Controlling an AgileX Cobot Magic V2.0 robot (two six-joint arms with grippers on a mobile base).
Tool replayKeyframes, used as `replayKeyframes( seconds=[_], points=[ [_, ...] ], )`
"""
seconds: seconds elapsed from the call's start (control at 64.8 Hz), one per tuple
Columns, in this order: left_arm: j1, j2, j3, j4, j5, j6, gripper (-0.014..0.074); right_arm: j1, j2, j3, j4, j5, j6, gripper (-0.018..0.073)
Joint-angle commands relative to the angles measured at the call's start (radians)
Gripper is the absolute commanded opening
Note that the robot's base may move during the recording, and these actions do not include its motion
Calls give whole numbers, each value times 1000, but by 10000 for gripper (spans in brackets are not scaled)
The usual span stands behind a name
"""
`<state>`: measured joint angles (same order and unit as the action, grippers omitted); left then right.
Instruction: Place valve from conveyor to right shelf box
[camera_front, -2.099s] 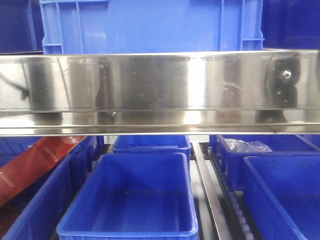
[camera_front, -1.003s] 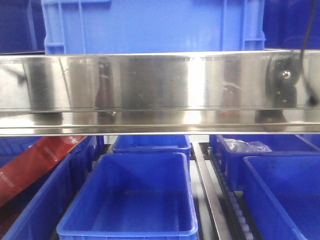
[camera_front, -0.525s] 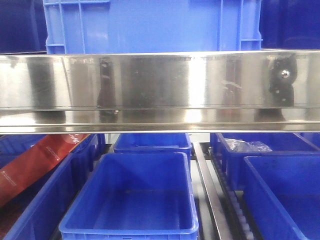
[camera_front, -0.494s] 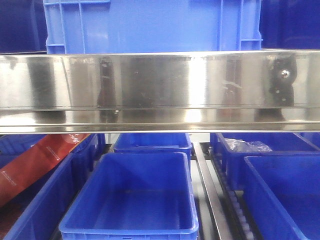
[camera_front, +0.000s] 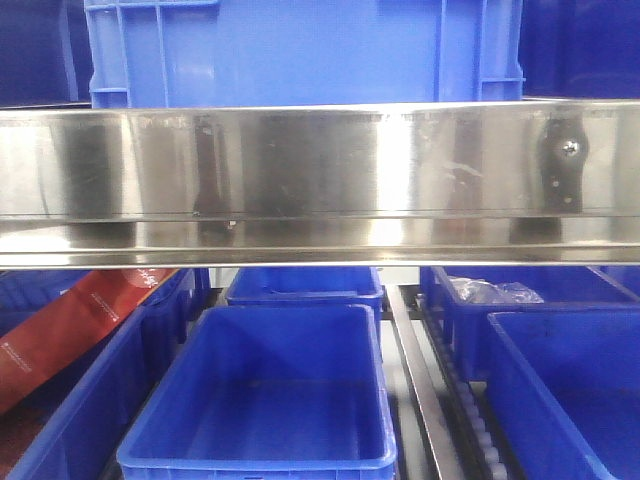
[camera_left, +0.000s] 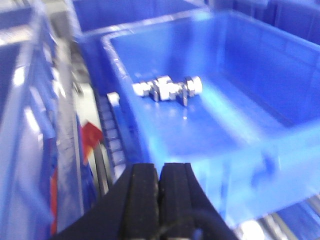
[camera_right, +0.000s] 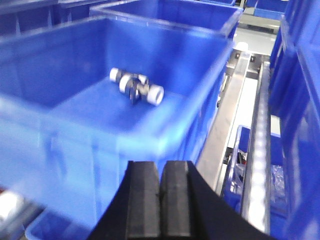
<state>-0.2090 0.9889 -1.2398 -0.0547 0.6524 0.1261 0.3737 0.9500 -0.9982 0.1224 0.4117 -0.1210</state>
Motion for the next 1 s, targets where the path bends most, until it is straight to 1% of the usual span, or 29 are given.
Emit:
replayKeyframes(
  seconds=[0.0,0.154,0.293,0.479,0.54,0.633,0.988],
  points=[
    [5,-128,150,-5,-119,-7,-111,-5,-82,116,-13,-95,-3,-162],
    [5,-317,410,-5,-253,-7,-111,-5,-211,301,-13,-151,-3,-162],
    [5,-474,610,-22,-330,-7,-111,-5,-317,456,-13,-218,-3,-162],
    [5,-610,779,-65,-389,-7,-111,-5,-396,596,-13,-273,-3,-162],
    [5,-637,814,-81,-417,-7,-111,-5,-410,627,-13,-289,-3,-162],
    [5,-660,837,-83,-431,-7,-111,-5,-414,640,-13,-312,-3,-162],
    [5,-674,836,-83,-434,-7,-111,-5,-414,640,-13,-324,-3,-162]
  ],
)
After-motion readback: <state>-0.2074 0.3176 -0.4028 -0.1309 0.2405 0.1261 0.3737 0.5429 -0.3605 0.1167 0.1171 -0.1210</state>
